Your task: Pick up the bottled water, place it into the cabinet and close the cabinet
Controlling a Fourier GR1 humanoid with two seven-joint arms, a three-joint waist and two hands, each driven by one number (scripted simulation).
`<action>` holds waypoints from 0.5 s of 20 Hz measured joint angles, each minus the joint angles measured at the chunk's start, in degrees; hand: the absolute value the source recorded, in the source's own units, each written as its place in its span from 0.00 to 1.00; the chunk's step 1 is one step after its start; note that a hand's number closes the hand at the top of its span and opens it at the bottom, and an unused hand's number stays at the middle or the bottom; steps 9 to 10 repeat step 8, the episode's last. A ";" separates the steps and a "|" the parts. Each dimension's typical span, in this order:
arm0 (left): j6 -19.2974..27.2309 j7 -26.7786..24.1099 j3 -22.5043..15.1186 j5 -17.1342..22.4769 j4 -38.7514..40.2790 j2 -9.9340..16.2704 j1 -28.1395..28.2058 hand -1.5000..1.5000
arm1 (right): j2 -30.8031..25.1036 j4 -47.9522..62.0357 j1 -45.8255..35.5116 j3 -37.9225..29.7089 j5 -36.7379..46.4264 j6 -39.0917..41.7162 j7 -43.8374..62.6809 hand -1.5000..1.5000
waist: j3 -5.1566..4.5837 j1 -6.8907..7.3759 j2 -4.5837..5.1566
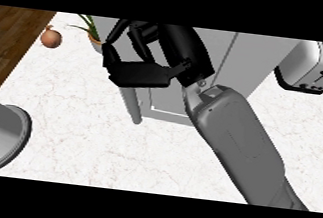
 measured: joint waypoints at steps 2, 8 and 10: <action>-0.45 0.08 -0.24 0.09 0.03 -0.16 -0.17 1.00 | -0.03 1.16 -0.31 -0.19 0.15 0.33 -1.31 1.00 | -0.13 0.32 -0.14; 0.28 1.35 -0.12 0.99 -0.73 0.25 -1.69 1.00 | -0.02 3.45 -0.96 0.08 0.27 0.63 -4.30 1.00 | -0.44 0.78 -0.39; 0.28 1.35 -0.12 0.99 -0.73 0.25 -1.69 1.00 | -0.02 3.45 -0.96 0.08 0.27 0.63 -4.30 1.00 | -0.44 0.78 -0.39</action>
